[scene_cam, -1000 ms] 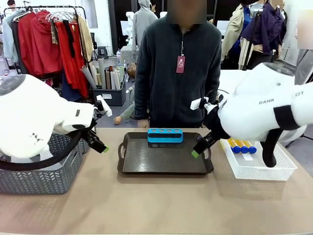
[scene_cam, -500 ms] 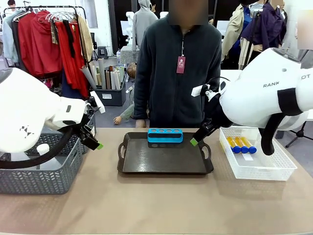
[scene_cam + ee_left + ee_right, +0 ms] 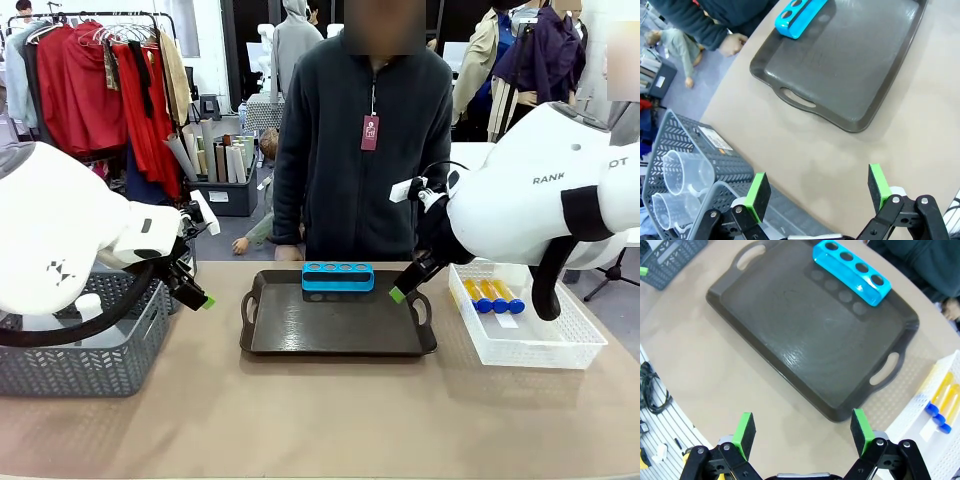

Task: Prepare the laboratory tools.
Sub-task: Pick up one Large Measuring Cup and place it on the Handle tray.

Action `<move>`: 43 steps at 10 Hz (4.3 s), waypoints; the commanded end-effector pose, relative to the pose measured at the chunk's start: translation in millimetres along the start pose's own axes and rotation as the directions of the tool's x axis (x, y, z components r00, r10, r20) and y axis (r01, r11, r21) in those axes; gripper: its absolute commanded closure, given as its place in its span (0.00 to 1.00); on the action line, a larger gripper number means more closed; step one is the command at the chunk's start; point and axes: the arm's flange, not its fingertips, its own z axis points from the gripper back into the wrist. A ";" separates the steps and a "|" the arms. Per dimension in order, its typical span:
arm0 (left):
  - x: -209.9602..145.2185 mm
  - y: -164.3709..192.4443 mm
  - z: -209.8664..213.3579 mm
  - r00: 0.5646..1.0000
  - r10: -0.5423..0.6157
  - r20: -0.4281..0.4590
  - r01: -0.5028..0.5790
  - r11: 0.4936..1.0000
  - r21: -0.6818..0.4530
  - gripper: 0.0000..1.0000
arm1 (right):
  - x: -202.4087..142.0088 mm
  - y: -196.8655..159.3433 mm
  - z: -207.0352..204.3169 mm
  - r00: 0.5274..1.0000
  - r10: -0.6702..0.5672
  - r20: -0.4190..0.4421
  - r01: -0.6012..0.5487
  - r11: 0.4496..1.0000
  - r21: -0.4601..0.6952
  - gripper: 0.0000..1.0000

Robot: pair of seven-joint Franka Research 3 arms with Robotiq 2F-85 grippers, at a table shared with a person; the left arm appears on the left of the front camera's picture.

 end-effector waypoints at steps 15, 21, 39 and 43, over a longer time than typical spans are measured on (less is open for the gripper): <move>75.9 77.6 92.4 0.989 -0.025 0.146 0.052 0.981 -0.187 0.00 | 84.6 -58.7 132.7 0.993 0.104 0.063 -0.115 0.971 0.208 0.00; 115.8 95.4 109.2 0.981 -0.054 0.184 0.089 0.979 -0.184 0.00 | 79.0 -107.3 162.3 0.976 0.168 0.139 -0.194 0.959 0.205 0.00; 119.5 95.0 110.2 0.983 -0.047 0.178 0.078 0.982 -0.170 0.00 | 79.8 -110.7 172.5 0.969 0.153 0.195 -0.188 0.966 0.176 0.00; 128.1 89.9 115.3 1.000 -0.018 0.010 0.019 0.993 -0.115 0.00 | 79.8 -110.7 172.5 0.969 0.153 0.195 -0.188 0.966 0.176 0.00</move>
